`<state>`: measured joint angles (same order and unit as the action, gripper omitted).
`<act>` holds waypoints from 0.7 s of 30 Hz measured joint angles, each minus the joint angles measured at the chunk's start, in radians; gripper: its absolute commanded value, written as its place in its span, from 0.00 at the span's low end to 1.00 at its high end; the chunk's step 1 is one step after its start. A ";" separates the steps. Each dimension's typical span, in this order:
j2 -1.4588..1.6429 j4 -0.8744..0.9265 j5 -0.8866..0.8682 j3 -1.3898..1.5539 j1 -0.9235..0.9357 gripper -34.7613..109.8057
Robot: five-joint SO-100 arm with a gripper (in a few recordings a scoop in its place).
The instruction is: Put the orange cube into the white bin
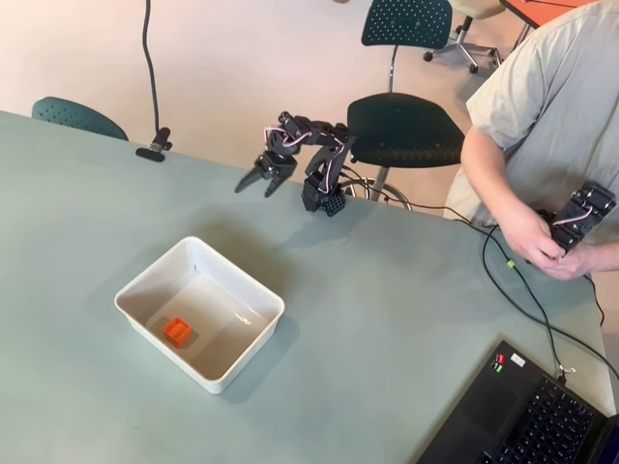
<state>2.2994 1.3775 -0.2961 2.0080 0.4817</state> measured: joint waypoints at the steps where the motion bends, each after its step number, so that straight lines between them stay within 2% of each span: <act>1: 0.057 -0.052 -0.009 0.092 -0.020 0.66; 8: 0.469 -0.459 -0.008 0.666 -0.158 0.65; 11: 0.601 -0.578 -0.008 0.822 -0.183 0.61; 21: 0.706 -0.652 0.031 0.919 -0.195 0.26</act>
<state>3.0051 0.7256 -0.2654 2.9268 0.2869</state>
